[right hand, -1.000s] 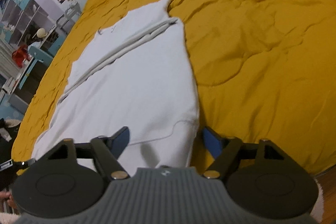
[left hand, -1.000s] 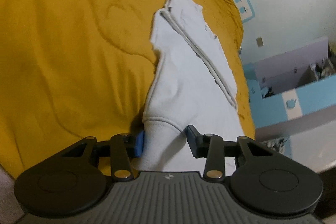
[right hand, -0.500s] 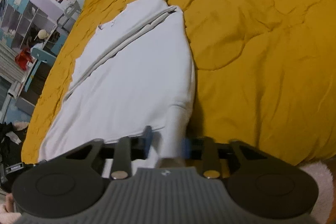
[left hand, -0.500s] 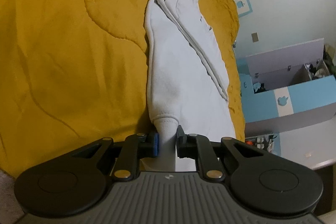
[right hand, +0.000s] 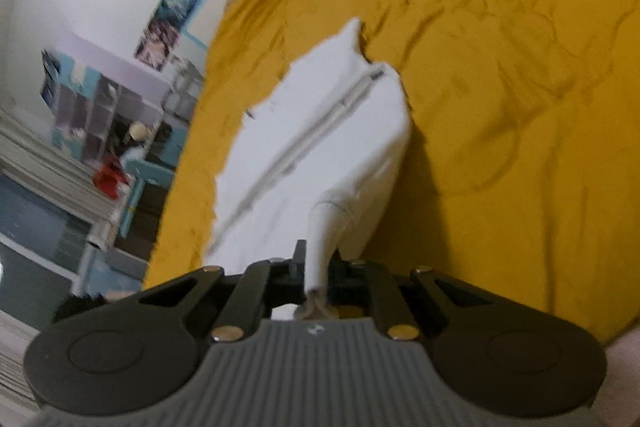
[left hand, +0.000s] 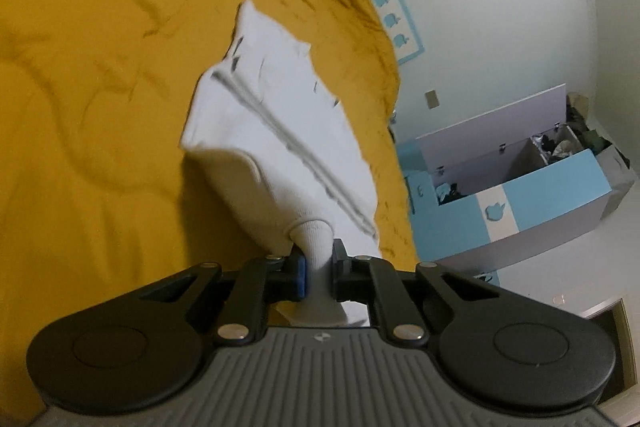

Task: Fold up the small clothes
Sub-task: 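Lift the hem with both tools and fold it over toward the collar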

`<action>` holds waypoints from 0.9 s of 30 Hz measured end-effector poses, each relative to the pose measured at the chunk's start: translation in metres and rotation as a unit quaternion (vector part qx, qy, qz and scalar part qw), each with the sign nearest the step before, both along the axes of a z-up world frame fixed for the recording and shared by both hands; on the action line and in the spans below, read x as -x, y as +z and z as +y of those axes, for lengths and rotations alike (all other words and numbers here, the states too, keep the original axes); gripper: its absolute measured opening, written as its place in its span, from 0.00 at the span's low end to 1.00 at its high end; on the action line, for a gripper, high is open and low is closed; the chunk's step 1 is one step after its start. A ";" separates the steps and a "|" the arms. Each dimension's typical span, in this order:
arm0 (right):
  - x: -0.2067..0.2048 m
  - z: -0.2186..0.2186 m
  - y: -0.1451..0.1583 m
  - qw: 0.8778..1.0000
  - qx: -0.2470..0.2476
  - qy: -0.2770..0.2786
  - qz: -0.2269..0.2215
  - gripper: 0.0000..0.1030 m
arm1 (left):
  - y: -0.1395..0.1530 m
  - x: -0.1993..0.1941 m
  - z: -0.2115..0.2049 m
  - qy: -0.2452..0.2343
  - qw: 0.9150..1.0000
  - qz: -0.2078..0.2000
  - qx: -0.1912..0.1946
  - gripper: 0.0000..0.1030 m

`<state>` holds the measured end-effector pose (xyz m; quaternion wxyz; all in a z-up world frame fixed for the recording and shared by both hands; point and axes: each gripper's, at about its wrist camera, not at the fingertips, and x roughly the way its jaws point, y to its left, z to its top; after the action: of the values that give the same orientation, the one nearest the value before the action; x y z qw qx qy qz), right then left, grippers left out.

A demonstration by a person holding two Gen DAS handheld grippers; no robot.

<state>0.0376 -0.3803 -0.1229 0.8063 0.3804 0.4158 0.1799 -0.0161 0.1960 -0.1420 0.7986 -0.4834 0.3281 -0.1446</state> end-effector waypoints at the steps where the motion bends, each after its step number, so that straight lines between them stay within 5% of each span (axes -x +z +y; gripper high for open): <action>1: -0.004 0.000 0.001 1.000 -0.005 -0.005 -0.002 0.03 | 0.001 -0.003 0.000 0.001 1.000 -0.002 0.003 0.11; 11: -0.087 0.012 0.022 0.998 -0.025 -0.040 -0.037 0.03 | 0.011 -0.090 0.023 0.012 0.999 -0.033 0.018 0.11; 20: -0.234 0.045 0.033 0.995 -0.001 -0.066 -0.068 0.03 | 0.025 -0.225 0.042 -0.002 0.998 -0.053 -0.017 0.11; 27: -0.345 0.065 -0.002 0.993 0.010 -0.116 -0.037 0.03 | 0.005 -0.311 0.047 -0.005 0.998 -0.030 -0.049 0.11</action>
<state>0.3822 -0.3156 -0.1249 0.8403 0.4111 0.3404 0.0952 0.2945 0.2426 -0.1373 0.8297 -0.4376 0.3137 -0.1471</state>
